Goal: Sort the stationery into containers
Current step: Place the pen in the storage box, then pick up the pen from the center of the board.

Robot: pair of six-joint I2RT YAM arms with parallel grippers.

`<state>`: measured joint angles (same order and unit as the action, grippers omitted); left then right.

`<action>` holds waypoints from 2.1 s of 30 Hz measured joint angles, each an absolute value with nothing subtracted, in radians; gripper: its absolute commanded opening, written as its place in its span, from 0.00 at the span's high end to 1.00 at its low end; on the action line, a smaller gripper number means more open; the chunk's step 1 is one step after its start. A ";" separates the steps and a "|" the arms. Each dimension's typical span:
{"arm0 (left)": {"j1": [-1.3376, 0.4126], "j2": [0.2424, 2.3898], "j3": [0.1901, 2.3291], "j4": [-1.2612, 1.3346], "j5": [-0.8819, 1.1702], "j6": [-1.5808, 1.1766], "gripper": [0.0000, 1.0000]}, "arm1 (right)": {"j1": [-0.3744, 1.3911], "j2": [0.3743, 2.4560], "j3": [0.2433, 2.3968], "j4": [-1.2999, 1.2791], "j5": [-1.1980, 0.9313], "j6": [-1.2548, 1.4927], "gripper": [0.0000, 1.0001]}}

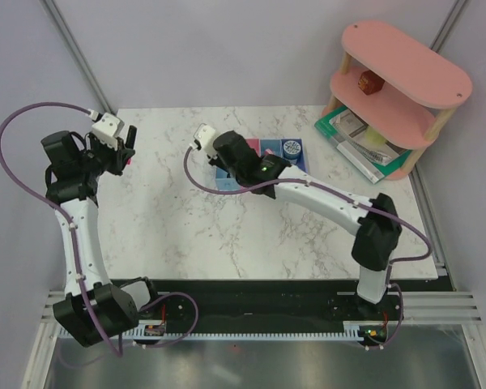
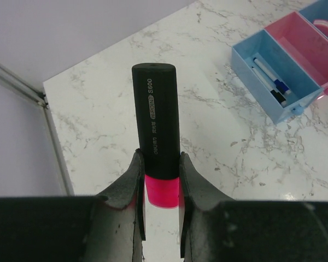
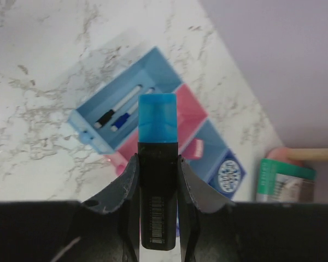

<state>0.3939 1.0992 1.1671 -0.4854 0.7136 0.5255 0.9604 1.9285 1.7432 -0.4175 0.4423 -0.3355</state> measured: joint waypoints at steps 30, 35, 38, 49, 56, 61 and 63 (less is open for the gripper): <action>-0.366 1.958 1.866 -0.630 0.473 0.860 0.98 | 0.556 1.579 1.506 -0.472 0.359 -1.045 0.96; -0.373 2.069 1.996 -0.651 0.454 0.707 0.98 | 0.505 1.555 1.506 -0.489 0.351 -1.021 0.96; -0.390 2.106 2.000 -0.681 0.459 0.644 0.98 | 0.485 1.541 1.506 -0.492 0.342 -1.003 0.96; -0.516 2.120 1.843 -0.701 0.338 0.979 0.98 | 0.419 1.473 1.490 -0.498 0.308 -0.962 0.95; -0.497 2.131 1.901 -0.644 0.218 1.360 0.98 | 0.372 1.457 1.470 -0.505 0.282 -0.944 0.95; -0.486 2.127 1.863 -0.554 0.220 1.684 0.98 | 0.362 1.430 1.462 -0.516 0.260 -0.934 0.96; -0.486 2.119 1.818 -0.538 0.241 1.783 0.98 | 0.360 1.422 1.462 -0.516 0.250 -0.923 0.95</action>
<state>-0.4862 2.1189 1.8179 -0.5385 0.2409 1.7828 0.3599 1.4216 1.4620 -0.5163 0.2504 -0.9230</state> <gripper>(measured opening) 0.254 0.307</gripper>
